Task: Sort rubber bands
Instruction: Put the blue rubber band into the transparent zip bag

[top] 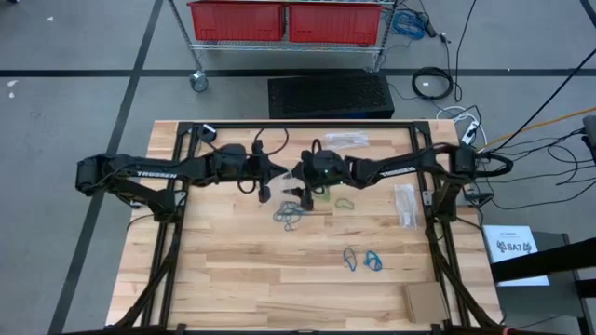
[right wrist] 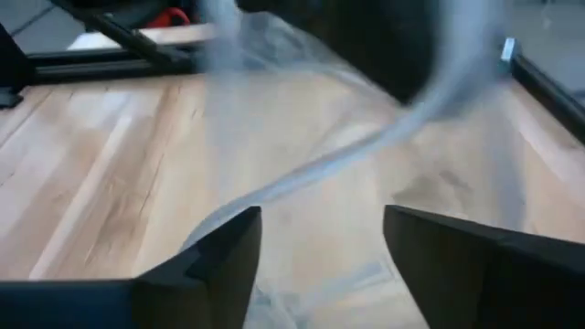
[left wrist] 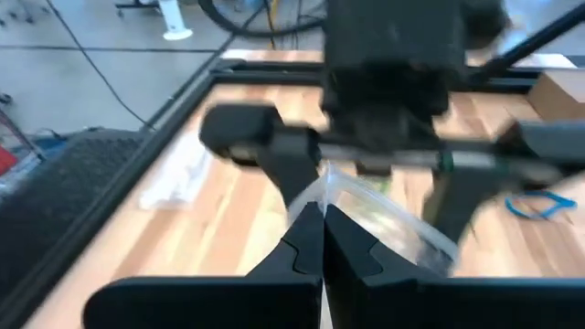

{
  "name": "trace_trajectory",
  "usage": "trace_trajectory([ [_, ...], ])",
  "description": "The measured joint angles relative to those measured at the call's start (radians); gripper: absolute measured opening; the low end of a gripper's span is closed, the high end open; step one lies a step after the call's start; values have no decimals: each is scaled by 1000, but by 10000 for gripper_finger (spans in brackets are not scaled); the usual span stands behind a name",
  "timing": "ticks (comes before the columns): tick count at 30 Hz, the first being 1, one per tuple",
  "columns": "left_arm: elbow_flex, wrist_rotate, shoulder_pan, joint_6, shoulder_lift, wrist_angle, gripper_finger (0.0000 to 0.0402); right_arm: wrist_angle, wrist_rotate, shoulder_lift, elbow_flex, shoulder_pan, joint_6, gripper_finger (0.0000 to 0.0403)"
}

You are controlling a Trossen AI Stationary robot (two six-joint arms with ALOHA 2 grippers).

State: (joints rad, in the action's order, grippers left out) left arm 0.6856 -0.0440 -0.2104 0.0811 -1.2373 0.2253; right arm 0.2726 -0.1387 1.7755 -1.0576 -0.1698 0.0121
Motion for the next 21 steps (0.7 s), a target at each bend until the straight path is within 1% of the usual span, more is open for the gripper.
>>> trace_trajectory([
  [4, -24, -30, 5, -17, 0, 21, 0, -62, 0, -48, 0, -6, -10, 243],
  [11, -27, -124, 15, -13, 0, 61, 0, -139, 1, -126, 0, -6, -61, 237],
  [21, -27, -132, 15, 8, 0, 57, 0, -248, 5, -251, 0, -7, -80, 236],
])
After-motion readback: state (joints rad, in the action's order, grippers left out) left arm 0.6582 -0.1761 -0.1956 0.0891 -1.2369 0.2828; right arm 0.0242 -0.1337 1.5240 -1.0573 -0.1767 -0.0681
